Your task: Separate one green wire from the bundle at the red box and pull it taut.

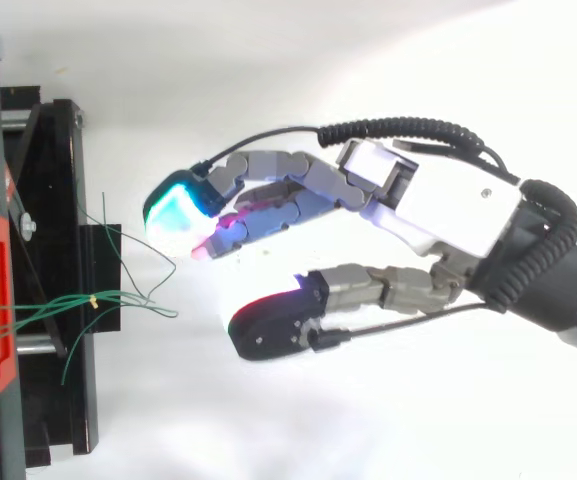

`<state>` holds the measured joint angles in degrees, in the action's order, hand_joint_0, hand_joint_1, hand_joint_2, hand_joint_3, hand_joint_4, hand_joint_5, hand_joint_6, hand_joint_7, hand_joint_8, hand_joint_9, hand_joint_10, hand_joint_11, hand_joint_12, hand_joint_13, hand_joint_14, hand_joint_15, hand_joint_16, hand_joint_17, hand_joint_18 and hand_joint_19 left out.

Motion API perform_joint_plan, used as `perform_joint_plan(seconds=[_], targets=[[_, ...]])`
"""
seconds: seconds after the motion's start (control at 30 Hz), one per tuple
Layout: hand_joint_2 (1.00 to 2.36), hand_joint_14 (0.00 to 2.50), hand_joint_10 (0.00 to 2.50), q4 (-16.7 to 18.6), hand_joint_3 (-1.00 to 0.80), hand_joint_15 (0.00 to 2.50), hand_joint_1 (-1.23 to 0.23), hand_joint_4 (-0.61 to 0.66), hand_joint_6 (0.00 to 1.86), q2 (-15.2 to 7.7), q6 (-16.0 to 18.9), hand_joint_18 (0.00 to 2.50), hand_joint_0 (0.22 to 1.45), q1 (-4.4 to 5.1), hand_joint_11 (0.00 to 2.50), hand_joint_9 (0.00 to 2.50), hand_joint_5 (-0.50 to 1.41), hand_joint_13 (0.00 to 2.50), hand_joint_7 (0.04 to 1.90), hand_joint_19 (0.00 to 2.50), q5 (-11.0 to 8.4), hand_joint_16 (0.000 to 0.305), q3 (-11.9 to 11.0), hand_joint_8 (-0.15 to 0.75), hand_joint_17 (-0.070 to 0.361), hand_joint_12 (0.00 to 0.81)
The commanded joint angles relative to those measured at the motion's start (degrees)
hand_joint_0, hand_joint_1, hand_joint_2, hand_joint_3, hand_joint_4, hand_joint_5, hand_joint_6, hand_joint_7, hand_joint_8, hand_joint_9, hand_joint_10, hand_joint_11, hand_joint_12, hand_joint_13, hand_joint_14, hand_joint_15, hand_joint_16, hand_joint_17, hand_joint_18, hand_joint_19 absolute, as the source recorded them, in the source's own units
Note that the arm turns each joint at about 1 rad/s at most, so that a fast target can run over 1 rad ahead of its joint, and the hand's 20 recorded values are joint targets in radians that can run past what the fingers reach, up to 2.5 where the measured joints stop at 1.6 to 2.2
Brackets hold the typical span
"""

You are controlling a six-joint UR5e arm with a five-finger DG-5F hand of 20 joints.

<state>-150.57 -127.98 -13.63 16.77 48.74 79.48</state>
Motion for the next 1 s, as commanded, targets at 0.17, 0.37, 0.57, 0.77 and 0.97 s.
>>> perform_joint_plan(seconds=[0.17, 0.37, 0.57, 0.77, 0.97], targets=[[1.00, 0.01, 0.01, 16.01, -0.48, 0.27, -0.53, 0.24, 0.50, -5.09, -10.54, 0.50, 0.52, -0.51, 0.19, 0.87, -0.15, 0.79, 0.79, 0.34, -0.40, 0.045, -0.64, 0.276, 0.101, 0.333], [1.00, 0.01, 0.01, 13.90, -0.48, 0.31, -0.53, 0.24, 0.50, -11.33, -8.87, 0.50, 0.52, -0.51, 0.20, 0.88, -0.15, 0.82, 0.79, 0.36, -0.22, 0.046, -8.46, 0.276, 0.103, 0.344], [1.00, 0.01, 0.01, 9.42, -0.48, 0.33, -0.53, 0.24, 0.50, -11.86, -10.37, 0.52, 0.52, 0.37, 0.20, 0.89, -0.14, 0.83, 0.79, 0.37, -0.40, 0.047, -12.85, 0.274, 0.105, 0.349], [1.00, 0.01, 0.01, 7.75, -0.48, 0.35, -0.54, 0.26, 0.50, -11.86, -13.88, 0.53, 0.53, 1.42, 0.22, 0.90, -0.12, 0.85, 0.88, 0.39, -0.04, 0.047, -15.58, 0.271, 0.106, 0.355], [1.00, 0.01, 0.01, 7.40, -0.47, 0.37, -0.54, 0.26, 0.50, -11.86, -13.27, 0.54, 0.54, 1.95, 0.23, 0.91, -0.11, 0.86, 0.95, 0.41, -0.04, 0.047, -15.49, 0.267, 0.107, 0.354]])
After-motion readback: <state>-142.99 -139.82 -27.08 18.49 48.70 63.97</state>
